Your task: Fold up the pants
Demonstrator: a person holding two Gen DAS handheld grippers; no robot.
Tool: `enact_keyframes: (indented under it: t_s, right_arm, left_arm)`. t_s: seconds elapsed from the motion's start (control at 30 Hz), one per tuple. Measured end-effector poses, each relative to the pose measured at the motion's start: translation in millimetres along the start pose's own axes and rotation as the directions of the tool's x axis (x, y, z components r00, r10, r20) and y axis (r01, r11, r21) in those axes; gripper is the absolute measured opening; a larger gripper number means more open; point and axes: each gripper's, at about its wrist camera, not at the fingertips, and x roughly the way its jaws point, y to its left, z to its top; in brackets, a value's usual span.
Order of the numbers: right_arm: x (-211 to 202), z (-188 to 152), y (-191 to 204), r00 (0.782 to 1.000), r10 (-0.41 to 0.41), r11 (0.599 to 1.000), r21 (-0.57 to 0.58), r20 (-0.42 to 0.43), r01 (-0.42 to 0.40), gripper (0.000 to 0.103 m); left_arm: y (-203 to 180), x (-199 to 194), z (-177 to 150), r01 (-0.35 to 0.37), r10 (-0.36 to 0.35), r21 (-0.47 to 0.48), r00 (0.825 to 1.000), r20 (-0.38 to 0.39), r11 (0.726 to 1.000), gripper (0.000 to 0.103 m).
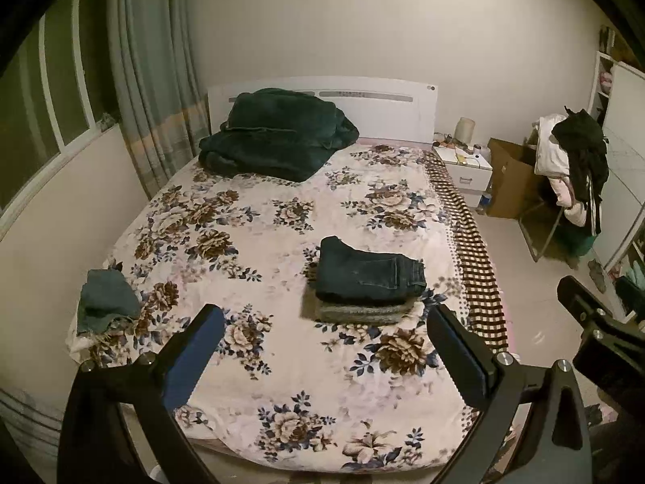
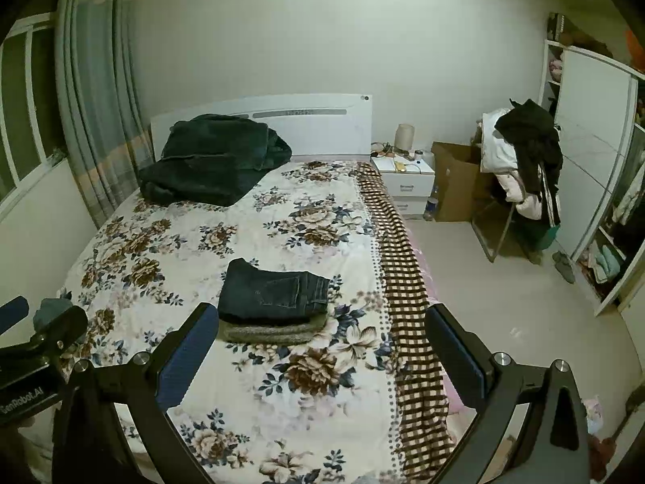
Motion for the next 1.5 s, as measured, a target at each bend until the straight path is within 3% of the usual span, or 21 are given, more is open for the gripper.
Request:
enact_keyframes:
  t_s: [1.5]
  right_arm:
    - [-17,-17,29,1.000,0.001,1.000,-0.013,-0.021,-0.002,0.103]
  left_arm:
    - [25,-26,-4,0.005,-0.006,0.009,1.000,0.024,1.000,0.103]
